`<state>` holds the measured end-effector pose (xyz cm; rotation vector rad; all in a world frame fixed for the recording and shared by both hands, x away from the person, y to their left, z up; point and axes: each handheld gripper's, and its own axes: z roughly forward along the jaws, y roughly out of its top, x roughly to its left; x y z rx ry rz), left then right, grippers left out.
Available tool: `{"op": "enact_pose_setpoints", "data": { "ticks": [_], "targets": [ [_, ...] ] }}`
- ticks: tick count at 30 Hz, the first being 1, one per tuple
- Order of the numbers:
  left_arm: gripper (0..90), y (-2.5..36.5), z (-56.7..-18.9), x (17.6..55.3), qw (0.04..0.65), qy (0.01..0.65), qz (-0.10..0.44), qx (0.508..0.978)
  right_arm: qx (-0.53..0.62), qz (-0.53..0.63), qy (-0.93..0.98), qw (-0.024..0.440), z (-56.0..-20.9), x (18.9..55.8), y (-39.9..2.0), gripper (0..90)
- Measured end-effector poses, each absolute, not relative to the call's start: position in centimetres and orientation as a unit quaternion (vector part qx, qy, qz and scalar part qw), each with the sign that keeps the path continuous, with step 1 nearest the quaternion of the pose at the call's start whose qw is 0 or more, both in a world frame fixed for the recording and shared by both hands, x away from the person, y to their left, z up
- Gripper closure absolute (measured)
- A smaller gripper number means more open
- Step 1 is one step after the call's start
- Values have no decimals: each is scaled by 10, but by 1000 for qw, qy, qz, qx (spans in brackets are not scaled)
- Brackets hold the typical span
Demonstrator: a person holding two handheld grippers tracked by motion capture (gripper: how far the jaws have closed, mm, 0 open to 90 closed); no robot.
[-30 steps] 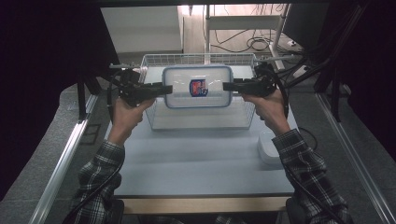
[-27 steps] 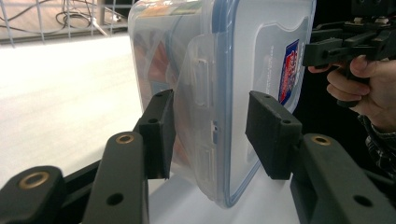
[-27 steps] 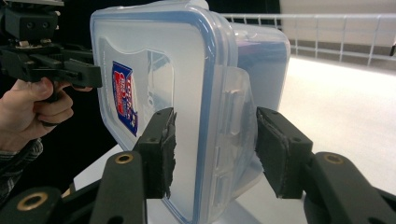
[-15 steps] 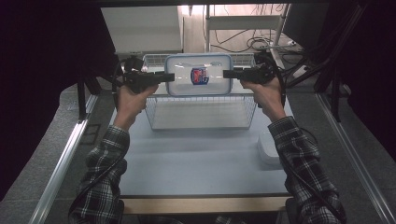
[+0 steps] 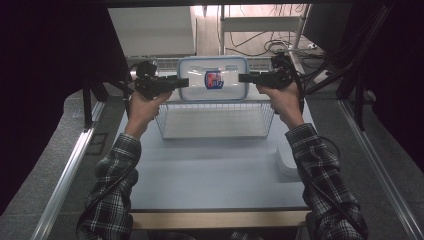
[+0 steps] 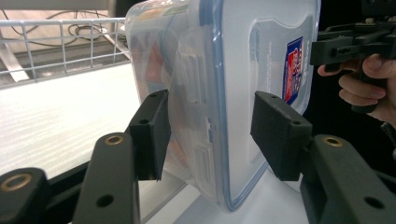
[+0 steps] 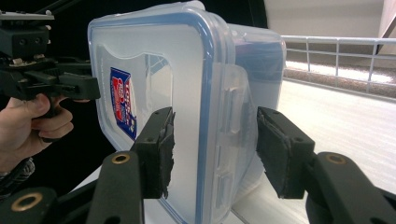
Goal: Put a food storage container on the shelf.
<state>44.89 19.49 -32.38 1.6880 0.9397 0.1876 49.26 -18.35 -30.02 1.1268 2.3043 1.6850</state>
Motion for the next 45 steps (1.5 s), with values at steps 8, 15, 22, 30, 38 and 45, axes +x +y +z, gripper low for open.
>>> {"op": "enact_pose_setpoints", "data": {
  "ticks": [8, 15, 22, 30, 38, 45],
  "targets": [
    [469, 196, -327, 448, 555, 401, 95, 723, 368, 551, 748, 36, -302, 493, -184, 481],
    [538, 194, -334, 454, 537, 416, 91, 728, 386, 548, 741, 38, -305, 499, -183, 452],
    [553, 197, -334, 457, 546, 423, 78, 719, 394, 540, 743, 39, -305, 503, -181, 415],
    [528, 196, -333, 459, 549, 424, 81, 716, 406, 532, 741, 56, -303, 502, -179, 408],
    [511, 197, -327, 466, 557, 434, 84, 703, 400, 523, 747, 91, -305, 501, -177, 514],
    [510, 196, -324, 470, 547, 440, 108, 704, 404, 512, 749, 117, -300, 501, -171, 533]
  ]
}}
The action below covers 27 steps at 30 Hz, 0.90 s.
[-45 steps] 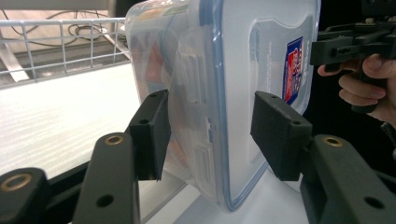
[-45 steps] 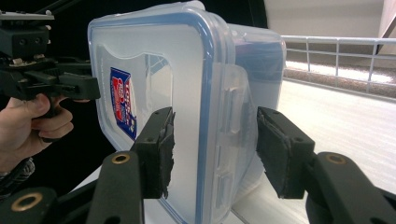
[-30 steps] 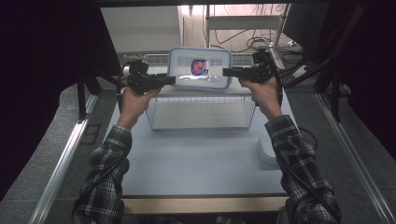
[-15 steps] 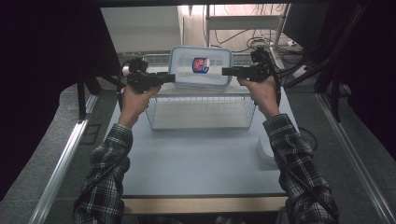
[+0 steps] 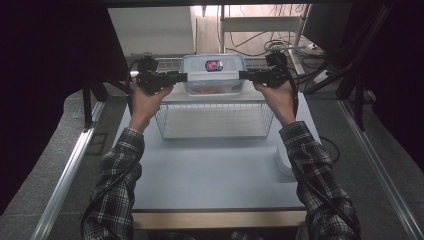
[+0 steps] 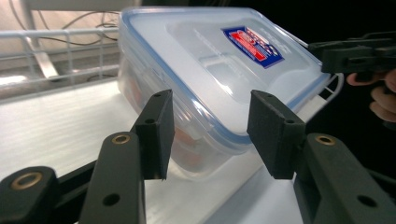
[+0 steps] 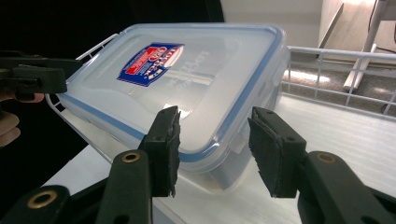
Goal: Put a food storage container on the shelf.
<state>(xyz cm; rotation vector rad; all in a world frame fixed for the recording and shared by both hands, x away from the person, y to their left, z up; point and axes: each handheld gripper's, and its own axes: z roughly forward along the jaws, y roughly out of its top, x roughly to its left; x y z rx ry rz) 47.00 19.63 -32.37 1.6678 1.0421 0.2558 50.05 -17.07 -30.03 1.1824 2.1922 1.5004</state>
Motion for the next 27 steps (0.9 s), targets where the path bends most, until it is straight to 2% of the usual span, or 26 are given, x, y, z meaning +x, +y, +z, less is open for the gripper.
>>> {"op": "enact_pose_setpoints", "data": {
  "ticks": [5, 8, 20, 27],
  "targets": [
    [510, 197, -325, 472, 552, 441, 108, 700, 408, 513, 746, 118, -300, 501, -169, 534],
    [497, 195, -321, 468, 540, 426, 137, 712, 404, 515, 747, 119, -300, 500, -169, 514],
    [234, 184, -320, 443, 529, 381, 137, 746, 351, 526, 763, 135, -299, 482, -167, 243],
    [130, 184, -331, 428, 525, 375, 131, 752, 337, 521, 770, 147, -307, 474, -170, 143]
  ]
}}
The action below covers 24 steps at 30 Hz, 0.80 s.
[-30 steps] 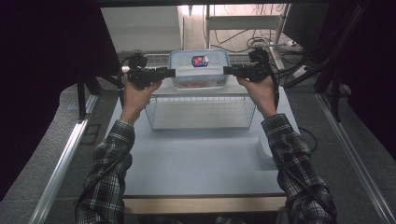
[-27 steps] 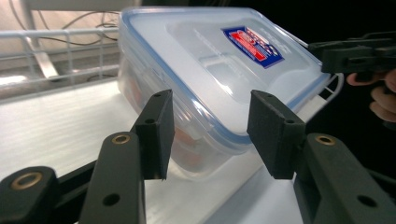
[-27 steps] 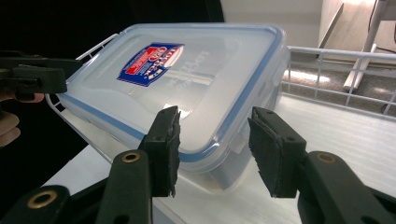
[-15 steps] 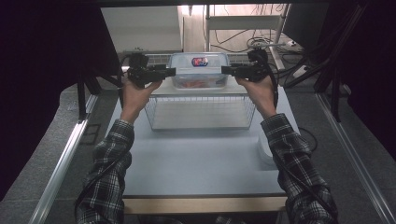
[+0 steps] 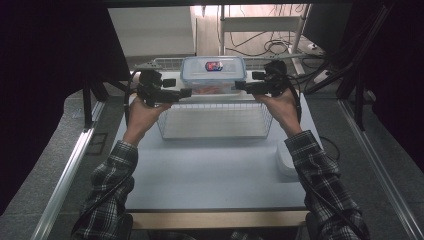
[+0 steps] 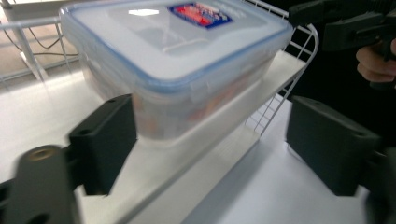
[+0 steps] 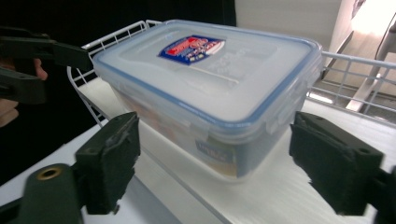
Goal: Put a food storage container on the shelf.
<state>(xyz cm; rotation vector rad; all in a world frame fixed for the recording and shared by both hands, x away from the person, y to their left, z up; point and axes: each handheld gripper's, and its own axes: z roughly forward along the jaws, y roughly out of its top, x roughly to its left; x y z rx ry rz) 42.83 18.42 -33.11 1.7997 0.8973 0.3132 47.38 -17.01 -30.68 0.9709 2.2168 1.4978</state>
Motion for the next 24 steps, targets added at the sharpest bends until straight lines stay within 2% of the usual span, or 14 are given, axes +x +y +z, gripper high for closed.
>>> {"op": "enact_pose_setpoints", "data": {
  "ticks": [13, 24],
  "targets": [
    [41, 175, -357, 396, 498, 345, 154, 781, 314, 522, 778, 150, -328, 450, -176, 61],
    [36, 172, -377, 374, 505, 330, 150, 783, 300, 513, 789, 157, -339, 428, -183, 39]
  ]
}}
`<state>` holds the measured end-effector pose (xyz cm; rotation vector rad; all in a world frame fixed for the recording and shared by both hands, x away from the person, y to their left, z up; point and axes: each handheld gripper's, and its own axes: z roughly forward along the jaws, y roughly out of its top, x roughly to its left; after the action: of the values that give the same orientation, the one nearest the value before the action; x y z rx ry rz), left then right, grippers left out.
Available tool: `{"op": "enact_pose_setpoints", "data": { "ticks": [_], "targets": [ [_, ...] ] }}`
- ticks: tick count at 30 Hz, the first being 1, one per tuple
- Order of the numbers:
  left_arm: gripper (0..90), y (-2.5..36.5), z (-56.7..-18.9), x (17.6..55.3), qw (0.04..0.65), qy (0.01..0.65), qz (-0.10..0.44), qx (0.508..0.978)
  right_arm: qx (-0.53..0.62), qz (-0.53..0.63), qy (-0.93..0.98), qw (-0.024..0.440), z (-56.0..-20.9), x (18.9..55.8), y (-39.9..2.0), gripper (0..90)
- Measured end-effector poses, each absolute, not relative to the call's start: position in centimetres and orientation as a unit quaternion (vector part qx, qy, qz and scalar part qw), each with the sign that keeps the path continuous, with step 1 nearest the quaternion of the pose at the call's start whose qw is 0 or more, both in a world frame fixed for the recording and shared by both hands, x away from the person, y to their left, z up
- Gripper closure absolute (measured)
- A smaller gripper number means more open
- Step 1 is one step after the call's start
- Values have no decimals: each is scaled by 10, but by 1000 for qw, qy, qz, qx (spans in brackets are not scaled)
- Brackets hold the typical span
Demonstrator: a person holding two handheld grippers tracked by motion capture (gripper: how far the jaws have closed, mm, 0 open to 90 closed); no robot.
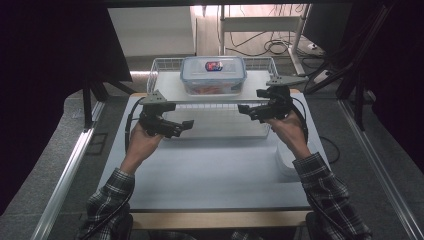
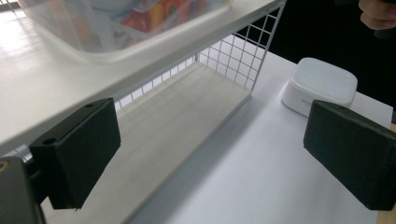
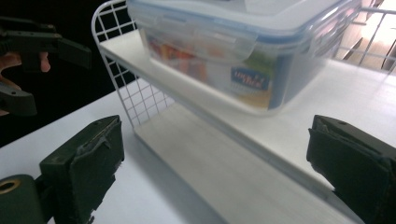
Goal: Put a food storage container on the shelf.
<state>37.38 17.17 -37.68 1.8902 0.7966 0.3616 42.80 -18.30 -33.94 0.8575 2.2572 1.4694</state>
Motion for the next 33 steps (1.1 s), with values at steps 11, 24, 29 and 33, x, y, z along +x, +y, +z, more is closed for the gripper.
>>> {"op": "enact_pose_setpoints", "data": {
  "ticks": [11, 24, 29, 33],
  "targets": [
    [35, 163, -398, 351, 493, 318, 159, 794, 280, 501, 806, 147, -358, 406, -183, 28],
    [35, 156, -422, 326, 467, 311, 179, 808, 264, 489, 819, 144, -390, 385, -186, 20],
    [36, 157, -435, 322, 465, 320, 173, 807, 255, 475, 829, 148, -404, 377, -185, 20],
    [37, 158, -444, 319, 463, 325, 169, 807, 257, 472, 830, 149, -412, 372, -187, 17]
  ]
}}
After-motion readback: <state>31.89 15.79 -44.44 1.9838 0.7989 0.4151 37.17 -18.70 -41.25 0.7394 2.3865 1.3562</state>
